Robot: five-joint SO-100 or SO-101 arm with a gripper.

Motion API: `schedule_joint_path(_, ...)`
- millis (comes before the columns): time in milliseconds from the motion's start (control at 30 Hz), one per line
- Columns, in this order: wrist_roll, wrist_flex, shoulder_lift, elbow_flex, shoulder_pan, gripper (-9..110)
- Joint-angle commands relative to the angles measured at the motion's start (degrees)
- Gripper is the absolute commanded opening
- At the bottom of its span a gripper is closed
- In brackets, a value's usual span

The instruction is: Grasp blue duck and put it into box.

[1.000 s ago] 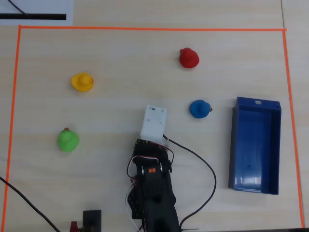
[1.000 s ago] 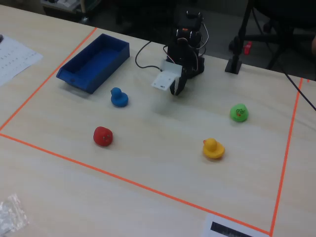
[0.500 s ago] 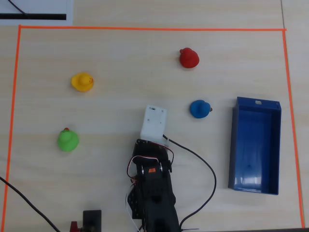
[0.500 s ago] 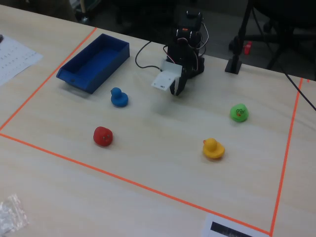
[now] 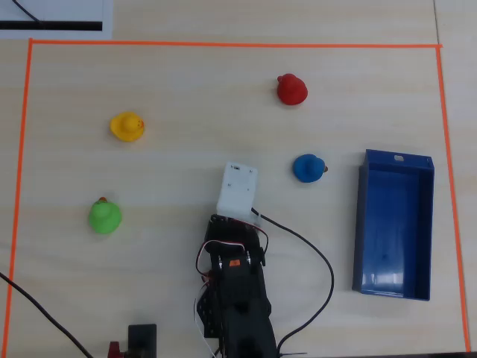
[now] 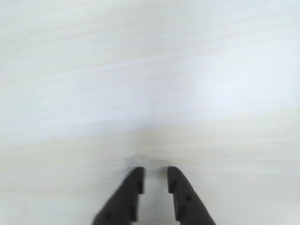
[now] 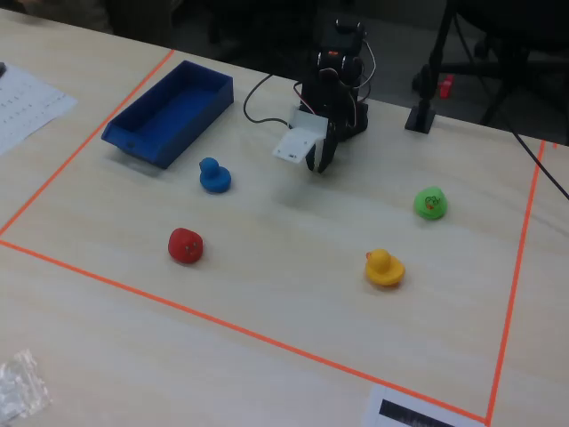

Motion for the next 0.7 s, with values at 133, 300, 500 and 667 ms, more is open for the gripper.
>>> schedule_joint_path(133,-4.31,-1.85,-2.72,-2.72,3.34,10)
schedule_joint_path(300,-7.03,-8.53,-24.26,-23.47,11.25,20)
schedule_joint_path(500,-12.04,-23.82,-48.87,-46.14,26.63,30)
schedule_joint_path(667,-17.40,-42.54,-60.91,-47.72,36.91,33)
